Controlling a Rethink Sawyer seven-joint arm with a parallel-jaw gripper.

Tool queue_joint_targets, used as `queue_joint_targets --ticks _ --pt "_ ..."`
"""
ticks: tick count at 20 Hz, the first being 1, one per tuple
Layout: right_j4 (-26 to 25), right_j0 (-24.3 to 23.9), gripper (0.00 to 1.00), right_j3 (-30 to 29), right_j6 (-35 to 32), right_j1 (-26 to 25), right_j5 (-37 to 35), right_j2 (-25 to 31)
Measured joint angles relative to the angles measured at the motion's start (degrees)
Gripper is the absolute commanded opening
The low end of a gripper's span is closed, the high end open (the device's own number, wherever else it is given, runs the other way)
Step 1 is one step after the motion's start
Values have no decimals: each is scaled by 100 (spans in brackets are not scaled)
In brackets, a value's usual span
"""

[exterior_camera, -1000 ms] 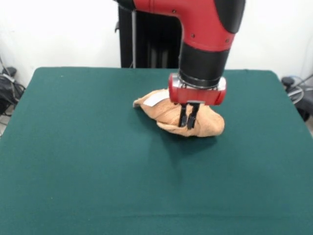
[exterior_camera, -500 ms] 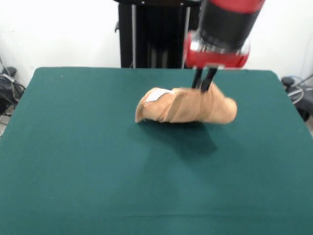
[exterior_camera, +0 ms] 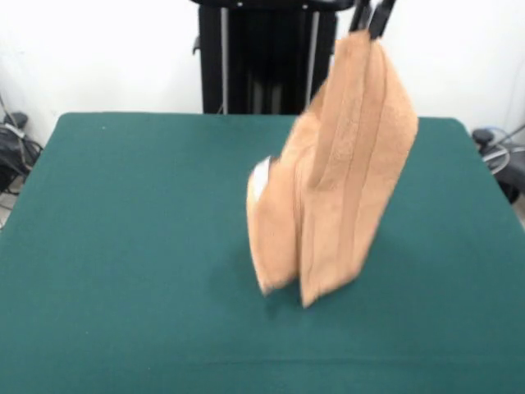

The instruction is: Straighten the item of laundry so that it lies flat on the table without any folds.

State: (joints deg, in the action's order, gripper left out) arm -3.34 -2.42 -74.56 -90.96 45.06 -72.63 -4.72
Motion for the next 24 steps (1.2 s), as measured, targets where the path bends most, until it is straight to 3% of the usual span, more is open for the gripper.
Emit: queue_joint_targets --ticks 8,20,24 --pt "5 69 0 -2 0 390 108 -42" --pt "211 732 0 -86 -463 794 136 -347" --pt "397 546 0 -315 -483 967 335 -336"
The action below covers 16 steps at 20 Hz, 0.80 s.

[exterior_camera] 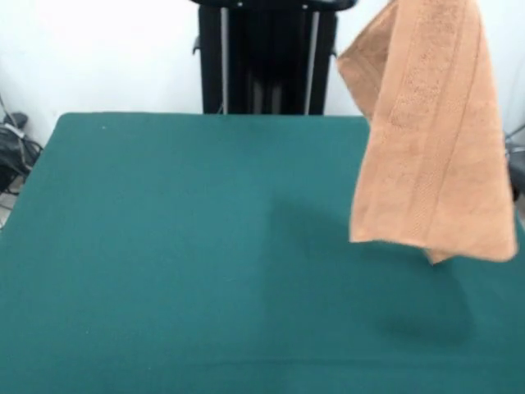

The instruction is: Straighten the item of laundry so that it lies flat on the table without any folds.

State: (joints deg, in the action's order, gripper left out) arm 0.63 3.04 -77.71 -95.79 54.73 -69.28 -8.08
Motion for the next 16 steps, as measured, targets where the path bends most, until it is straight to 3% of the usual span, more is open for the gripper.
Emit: queue_joint_targets --ticks 16 --pt "37 -1973 0 -535 75 259 275 47"
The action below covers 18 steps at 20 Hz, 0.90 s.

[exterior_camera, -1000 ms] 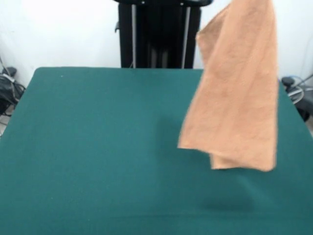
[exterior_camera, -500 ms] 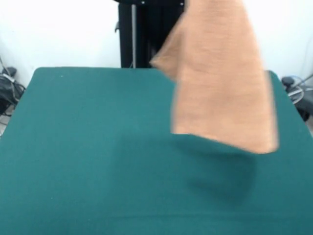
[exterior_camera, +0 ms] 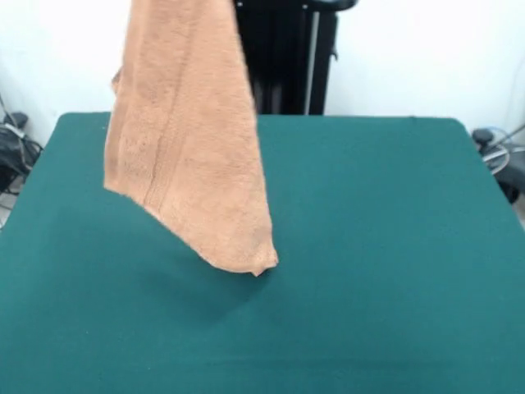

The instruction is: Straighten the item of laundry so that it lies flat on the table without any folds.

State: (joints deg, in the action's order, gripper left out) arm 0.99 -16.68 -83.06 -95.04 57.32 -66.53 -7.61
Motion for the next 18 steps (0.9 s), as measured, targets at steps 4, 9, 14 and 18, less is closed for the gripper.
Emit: queue_joint_targets --ticks 4,9,14,18 --pt "-3 -402 0 -96 43 30 0 44" --pt "-25 -644 0 -241 141 143 58 72" --pt "-52 -644 0 -276 268 273 70 121" --pt "-149 -643 0 -269 278 425 63 193"
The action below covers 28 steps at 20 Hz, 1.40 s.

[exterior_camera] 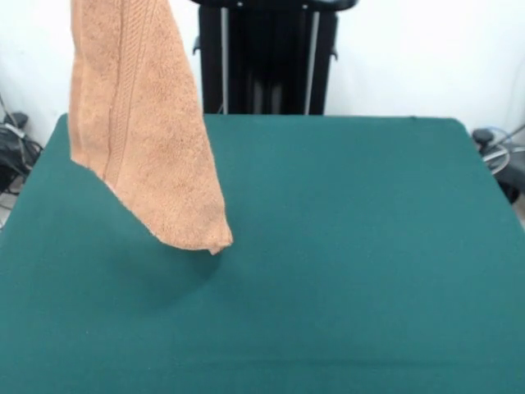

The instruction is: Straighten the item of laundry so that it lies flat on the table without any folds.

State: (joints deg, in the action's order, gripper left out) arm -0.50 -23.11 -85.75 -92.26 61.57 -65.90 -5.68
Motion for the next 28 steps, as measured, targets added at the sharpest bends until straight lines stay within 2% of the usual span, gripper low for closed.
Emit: queue_joint_targets --ticks 17,28 --pt "-603 -1 0 157 0 499 -298 208" --pt "-1001 -94 0 142 13 533 -127 340"
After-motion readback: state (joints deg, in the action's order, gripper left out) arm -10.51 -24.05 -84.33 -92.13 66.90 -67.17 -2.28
